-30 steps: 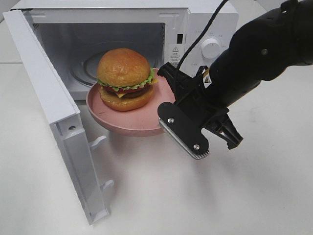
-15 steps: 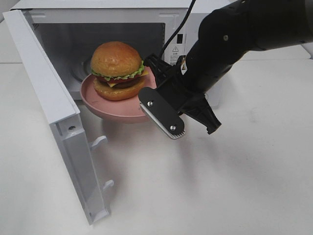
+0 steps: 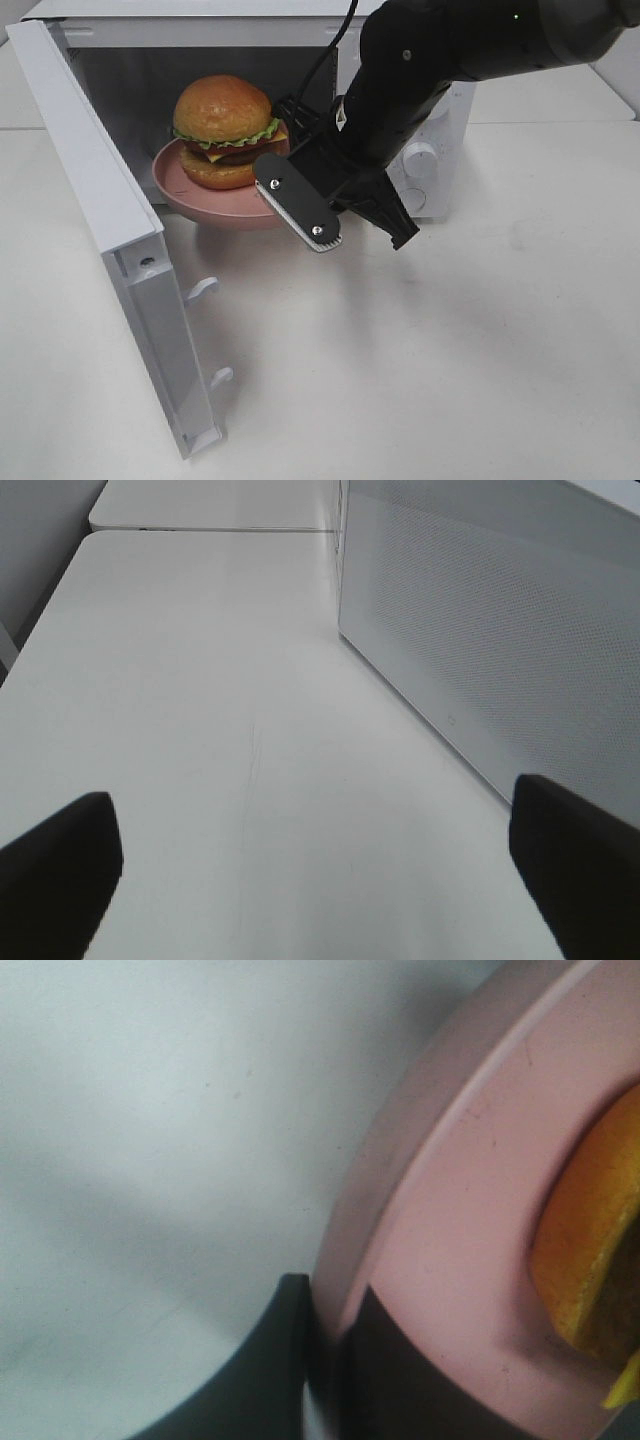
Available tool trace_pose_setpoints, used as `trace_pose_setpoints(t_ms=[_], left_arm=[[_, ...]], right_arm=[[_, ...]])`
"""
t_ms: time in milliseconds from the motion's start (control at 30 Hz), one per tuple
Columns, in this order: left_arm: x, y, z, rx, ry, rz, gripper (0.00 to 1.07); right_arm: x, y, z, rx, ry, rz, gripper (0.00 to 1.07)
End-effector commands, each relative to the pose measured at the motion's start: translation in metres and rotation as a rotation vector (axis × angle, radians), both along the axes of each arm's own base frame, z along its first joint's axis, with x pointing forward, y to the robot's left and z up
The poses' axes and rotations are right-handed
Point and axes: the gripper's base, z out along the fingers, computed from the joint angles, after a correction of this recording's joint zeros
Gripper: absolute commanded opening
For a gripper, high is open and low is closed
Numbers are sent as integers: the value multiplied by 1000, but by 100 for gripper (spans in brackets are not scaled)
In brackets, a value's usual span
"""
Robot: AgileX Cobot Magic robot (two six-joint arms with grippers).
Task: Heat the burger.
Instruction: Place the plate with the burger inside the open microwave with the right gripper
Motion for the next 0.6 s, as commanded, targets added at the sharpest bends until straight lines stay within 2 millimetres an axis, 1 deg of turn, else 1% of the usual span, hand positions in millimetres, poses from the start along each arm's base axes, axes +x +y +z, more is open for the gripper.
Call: trace_pose_setpoints(t_ms=[33, 100, 167, 267, 467, 600], left_arm=[[-2, 0, 0, -4, -20, -2, 103], [-2, 0, 0, -4, -20, -2, 103], [-2, 0, 0, -4, -20, -2, 103], [-2, 0, 0, -4, -20, -2, 103], [-2, 0, 0, -4, -20, -2, 103], [-2, 0, 0, -4, -20, -2, 103]], right_arm=[[13, 12, 11, 75, -63, -25, 1], [15, 13, 10, 79, -63, -32, 1], [23, 20, 8, 104, -57, -72, 1], [29, 24, 6, 116, -53, -96, 1], [36, 30, 3, 112, -50, -98, 1], [46, 37, 0, 118, -55, -106, 2]])
